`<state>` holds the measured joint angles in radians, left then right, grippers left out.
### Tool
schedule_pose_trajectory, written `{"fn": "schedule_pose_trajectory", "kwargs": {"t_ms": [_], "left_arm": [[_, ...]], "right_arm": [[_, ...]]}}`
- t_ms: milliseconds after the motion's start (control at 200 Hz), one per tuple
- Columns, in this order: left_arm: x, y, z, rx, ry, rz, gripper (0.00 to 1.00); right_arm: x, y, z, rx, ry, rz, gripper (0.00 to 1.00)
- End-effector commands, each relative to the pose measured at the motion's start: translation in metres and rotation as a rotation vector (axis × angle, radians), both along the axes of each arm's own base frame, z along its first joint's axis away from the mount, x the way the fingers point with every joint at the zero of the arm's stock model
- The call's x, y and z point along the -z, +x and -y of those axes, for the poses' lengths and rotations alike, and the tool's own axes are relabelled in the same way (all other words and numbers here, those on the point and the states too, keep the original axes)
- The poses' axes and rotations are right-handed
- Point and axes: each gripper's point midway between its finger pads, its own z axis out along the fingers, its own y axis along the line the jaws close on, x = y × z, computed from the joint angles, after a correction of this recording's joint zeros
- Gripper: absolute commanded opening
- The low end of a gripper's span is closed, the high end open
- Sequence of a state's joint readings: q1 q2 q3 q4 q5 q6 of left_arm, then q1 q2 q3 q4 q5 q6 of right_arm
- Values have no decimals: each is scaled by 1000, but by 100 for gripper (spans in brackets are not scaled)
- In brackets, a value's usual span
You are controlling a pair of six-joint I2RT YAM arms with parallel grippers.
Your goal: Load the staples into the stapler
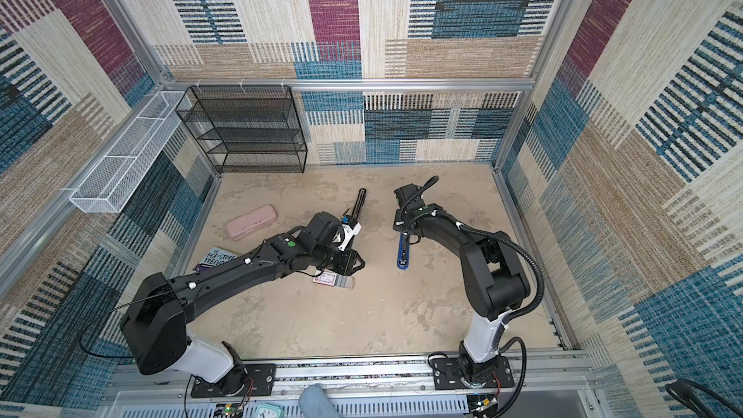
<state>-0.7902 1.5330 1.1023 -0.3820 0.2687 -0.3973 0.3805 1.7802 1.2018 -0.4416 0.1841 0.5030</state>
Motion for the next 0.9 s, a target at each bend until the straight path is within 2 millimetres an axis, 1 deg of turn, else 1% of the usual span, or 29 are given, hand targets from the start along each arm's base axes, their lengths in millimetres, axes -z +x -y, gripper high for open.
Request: {"fn": "schedule_pose_trajectory", "kwargs": {"t_ms": [0, 456, 731, 891], "left_arm": [[-4, 0, 4, 35, -7, 24, 39], [0, -1, 4, 34, -3, 12, 39], [2, -2, 4, 32, 0, 4, 39], [3, -3, 4, 36, 0, 3, 39]], "right_arm": [[1, 1, 3, -1, -25, 2, 13], [10, 0, 0, -6, -26, -11, 13], [5, 3, -4, -12, -15, 1, 12], [9, 2, -6, -20, -13, -8, 12]]}}
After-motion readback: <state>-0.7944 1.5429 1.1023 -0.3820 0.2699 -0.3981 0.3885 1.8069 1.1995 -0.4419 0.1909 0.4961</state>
